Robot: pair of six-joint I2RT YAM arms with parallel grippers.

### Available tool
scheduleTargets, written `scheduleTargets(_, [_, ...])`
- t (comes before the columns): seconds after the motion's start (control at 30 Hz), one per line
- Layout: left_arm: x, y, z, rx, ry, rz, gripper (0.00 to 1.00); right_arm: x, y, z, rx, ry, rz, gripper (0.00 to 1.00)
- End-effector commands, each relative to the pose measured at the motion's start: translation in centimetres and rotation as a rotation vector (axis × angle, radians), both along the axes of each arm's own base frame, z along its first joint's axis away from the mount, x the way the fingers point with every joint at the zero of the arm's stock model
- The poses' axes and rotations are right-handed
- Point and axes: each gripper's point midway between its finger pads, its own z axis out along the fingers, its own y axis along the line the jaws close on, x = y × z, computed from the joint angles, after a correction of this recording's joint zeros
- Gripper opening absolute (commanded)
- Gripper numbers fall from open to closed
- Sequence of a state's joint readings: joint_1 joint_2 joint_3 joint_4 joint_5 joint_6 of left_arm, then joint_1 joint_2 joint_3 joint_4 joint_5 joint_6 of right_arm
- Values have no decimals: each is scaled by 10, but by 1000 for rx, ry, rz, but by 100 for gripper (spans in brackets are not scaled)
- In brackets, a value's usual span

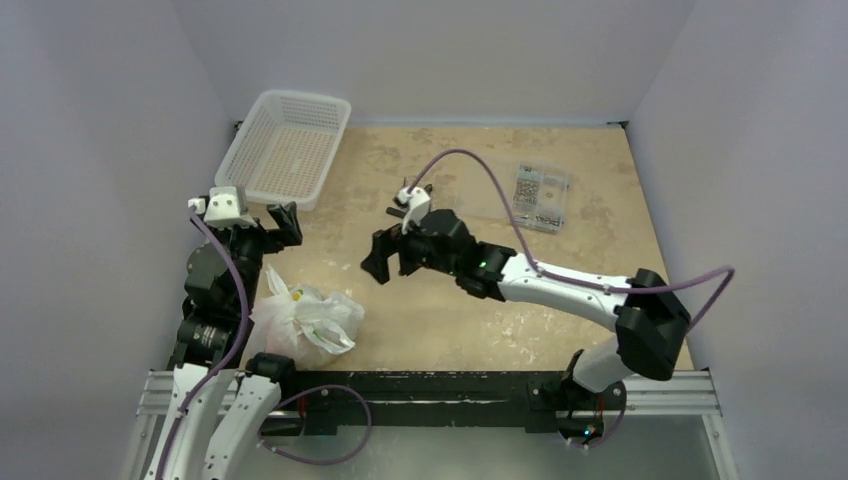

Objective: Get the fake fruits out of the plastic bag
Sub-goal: Move the plastic bag to the center of the board.

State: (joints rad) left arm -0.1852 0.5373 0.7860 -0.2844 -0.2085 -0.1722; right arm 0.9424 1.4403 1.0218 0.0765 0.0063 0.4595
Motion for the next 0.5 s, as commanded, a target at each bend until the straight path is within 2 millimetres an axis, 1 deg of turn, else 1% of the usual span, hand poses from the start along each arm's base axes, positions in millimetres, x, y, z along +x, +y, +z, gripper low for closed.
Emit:
scheduleTargets(0.0, [-8, 12, 15, -5, -90, 65, 96, -38, 71, 40, 135, -79, 177, 99])
scheduleTargets(0.03, [-10, 14, 16, -4, -100, 74, 96, -47, 83, 40, 140, -86, 210, 99])
scheduleTargets(0.1, [-15, 18, 19, -4, -123, 92, 95, -65, 106, 26, 122, -79, 271, 99])
scheduleTargets(0.13, [-16, 19, 19, -3, -127, 100, 95, -70, 114, 27, 125, -81, 290, 99])
scheduleTargets(0.2, [-18, 21, 21, -4, -142, 109, 95, -85, 131, 17, 110, -69, 346, 99])
scheduleTargets(0.23, [-18, 21, 22, -4, -146, 110, 95, -92, 139, 8, 94, -65, 368, 99])
scheduleTargets(0.3, [-17, 21, 22, -3, -142, 108, 95, -103, 151, -4, 70, -61, 394, 99])
scheduleTargets(0.33, [-17, 19, 22, -2, -139, 102, 95, -107, 157, -12, 51, -57, 404, 99])
scheduleTargets(0.4, [-14, 16, 20, 2, -129, 85, 95, -104, 161, -21, 20, -56, 367, 97])
scheduleTargets(0.47, [-10, 10, 17, 7, -114, 55, 95, -95, 157, -29, 2, -38, 296, 85])
